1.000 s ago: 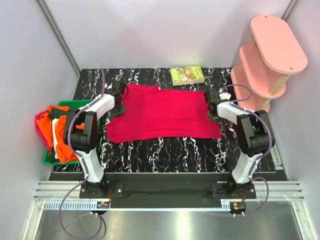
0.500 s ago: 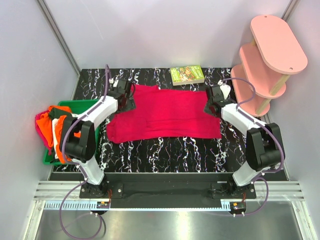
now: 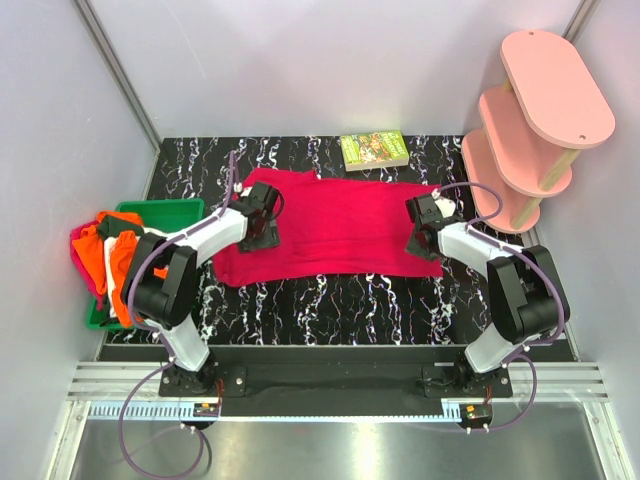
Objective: Fold and stack the t-shirts
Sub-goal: Grap the side of the flattened tshirt furthest away from the robot with both arms
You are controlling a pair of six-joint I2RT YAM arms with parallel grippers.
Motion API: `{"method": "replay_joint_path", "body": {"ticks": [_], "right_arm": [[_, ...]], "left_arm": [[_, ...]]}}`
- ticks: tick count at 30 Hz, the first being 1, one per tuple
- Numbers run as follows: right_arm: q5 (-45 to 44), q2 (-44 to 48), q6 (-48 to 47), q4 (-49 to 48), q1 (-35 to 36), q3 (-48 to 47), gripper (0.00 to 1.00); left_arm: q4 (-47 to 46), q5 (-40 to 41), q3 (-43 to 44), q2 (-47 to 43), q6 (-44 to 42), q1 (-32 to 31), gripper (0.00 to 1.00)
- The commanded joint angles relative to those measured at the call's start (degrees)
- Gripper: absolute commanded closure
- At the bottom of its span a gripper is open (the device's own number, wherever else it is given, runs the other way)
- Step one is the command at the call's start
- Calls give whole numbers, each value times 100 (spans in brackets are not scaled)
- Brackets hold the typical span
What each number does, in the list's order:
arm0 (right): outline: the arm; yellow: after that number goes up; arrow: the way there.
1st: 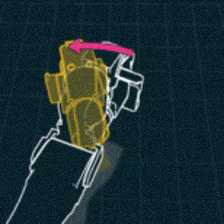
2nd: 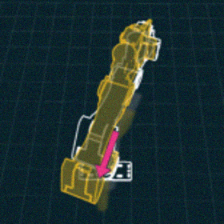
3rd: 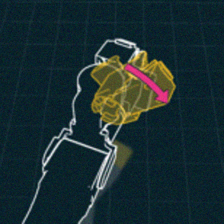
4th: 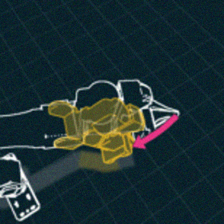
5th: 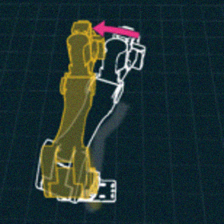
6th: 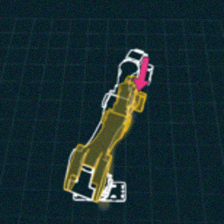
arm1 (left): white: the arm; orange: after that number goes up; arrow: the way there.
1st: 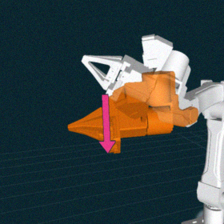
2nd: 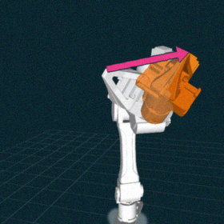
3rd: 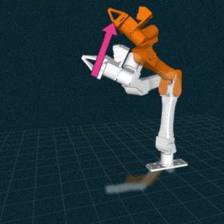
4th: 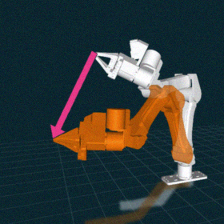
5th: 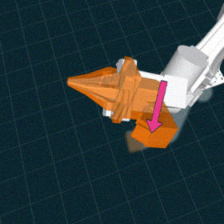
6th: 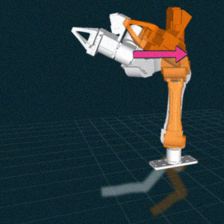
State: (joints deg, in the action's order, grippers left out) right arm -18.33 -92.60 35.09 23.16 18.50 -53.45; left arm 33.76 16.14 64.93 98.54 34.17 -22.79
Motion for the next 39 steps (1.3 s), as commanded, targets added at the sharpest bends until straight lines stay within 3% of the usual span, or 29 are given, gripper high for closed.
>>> {"method": "replay_joint_path", "body": {"ticks": [1, 19, 39], "right_arm": [[92, 31, 244, 13, 57, 115, 61], [549, 110, 446, 953, 57, 265, 58], [1218, 884, 762, 1727, 57, 880, 51]], "left_arm": [[-10, -216, -138, 25, 142, 11, 39], [333, -814, -973, -186, 300, -68, 44], [588, -1122, -2001, -1495, 590, -498, 46]]}}
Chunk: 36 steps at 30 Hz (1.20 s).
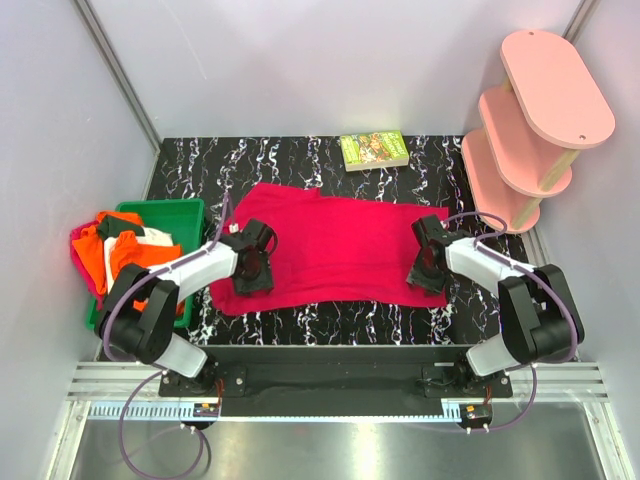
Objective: Fold and stack the t-shirts
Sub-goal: Grap the side of the flattened tshirt furthest away from the robot with both arms
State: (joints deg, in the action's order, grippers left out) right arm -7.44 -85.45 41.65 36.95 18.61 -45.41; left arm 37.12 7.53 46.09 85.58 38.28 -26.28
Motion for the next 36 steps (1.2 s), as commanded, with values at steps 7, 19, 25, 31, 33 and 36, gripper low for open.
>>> {"method": "replay_joint_path", "body": {"ticks": [7, 19, 25, 31, 33, 36], "right_arm": [[-326, 791, -86, 409, 46, -415, 49], [-566, 372, -772, 401, 46, -3009, 38], [-389, 599, -781, 313, 46, -2693, 39], [-565, 898, -1044, 313, 46, -2482, 39], [-513, 942, -1036, 313, 46, -2464, 40], [-478, 995, -1045, 339, 46, -2464, 39]], "left_arm": [[383, 98, 75, -813, 188, -298, 38], [533, 627, 4035, 958, -400, 474, 34], [594, 645, 5969, 3012, -857, 931, 41], [621, 487, 7368, 4097, -1121, 1248, 42], [621, 338, 7537, 4396, -1060, 1397, 40], [594, 179, 7722, 4703, -1033, 1529, 40]]}}
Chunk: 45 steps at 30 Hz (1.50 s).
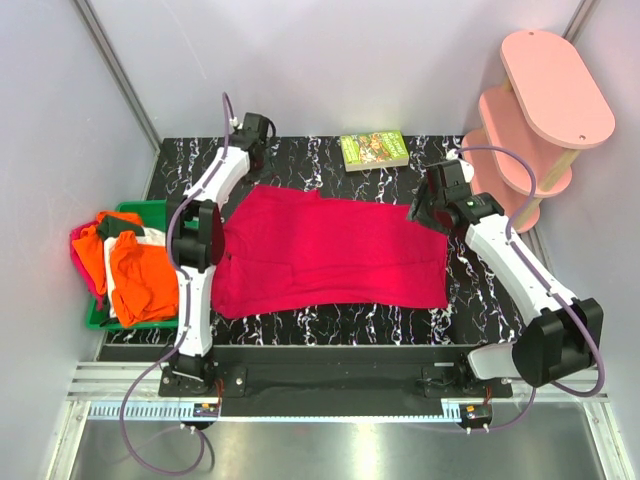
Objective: Fold and stack the t-shirts
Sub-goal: Grap the side of the flattened tshirt furthest away from the robot with both arms
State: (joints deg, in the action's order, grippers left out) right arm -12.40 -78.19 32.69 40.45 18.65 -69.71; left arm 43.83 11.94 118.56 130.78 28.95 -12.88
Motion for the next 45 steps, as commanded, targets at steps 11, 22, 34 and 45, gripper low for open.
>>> {"method": "replay_joint_path", "body": {"ticks": [11, 22, 34, 45], "right_arm": [[1, 199, -210, 42, 42, 1, 40], [-69, 217, -245, 25, 42, 133, 39], [-43, 287, -228, -63, 42, 265, 39], [124, 410, -122, -212, 42, 450, 41]], "left_arm": [[-94, -605, 896, 914, -4, 207, 37], [-103, -825, 923, 1239, 207, 207, 39], [-121, -676, 387, 897, 172, 199, 100], [-578, -439, -465, -438, 111, 111, 100]]}}
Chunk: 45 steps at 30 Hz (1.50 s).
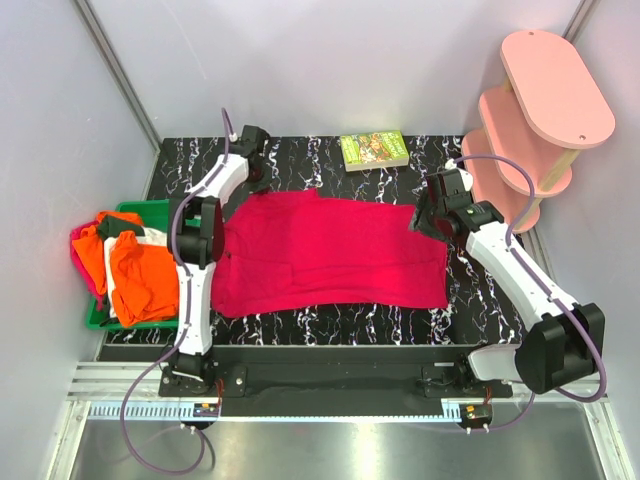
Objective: Fold and stack the t-shirts
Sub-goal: Grap the side of the flattened tshirt furthest away from the robot with both arms
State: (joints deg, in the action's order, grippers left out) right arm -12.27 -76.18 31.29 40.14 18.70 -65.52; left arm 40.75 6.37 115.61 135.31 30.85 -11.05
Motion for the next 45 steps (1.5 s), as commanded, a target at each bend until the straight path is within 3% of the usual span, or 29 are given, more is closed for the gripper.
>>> {"method": "replay_joint_path", "body": {"ticks": [1, 21, 31, 38, 39, 42, 43, 45], "right_arm": [[146, 218, 35, -199, 37, 39, 42], [339, 279, 184, -445, 46, 505, 43], [427, 200, 211, -560, 46, 610, 43], [436, 121, 211, -595, 37, 593, 43], [436, 95, 211, -604, 46, 584, 43], [454, 77, 202, -586, 46, 549, 43], [454, 69, 202, -595, 29, 540, 43], [454, 77, 193, -604, 46, 540, 43]], "left_arm": [[-330, 154, -388, -1109, -97, -99, 100], [-911, 198, -3895, -3010, 176, -784, 100], [-815, 268, -4802, -3247, 378, -1083, 100], [-375, 259, -4741, -2869, 387, -1171, 99], [-436, 303, -4715, -2939, 395, -1180, 81], [-769, 382, -4671, -3176, 316, -1215, 65], [-823, 461, -4653, -3334, 316, -1215, 46], [-937, 567, -4505, -3467, 334, -1207, 34]]}}
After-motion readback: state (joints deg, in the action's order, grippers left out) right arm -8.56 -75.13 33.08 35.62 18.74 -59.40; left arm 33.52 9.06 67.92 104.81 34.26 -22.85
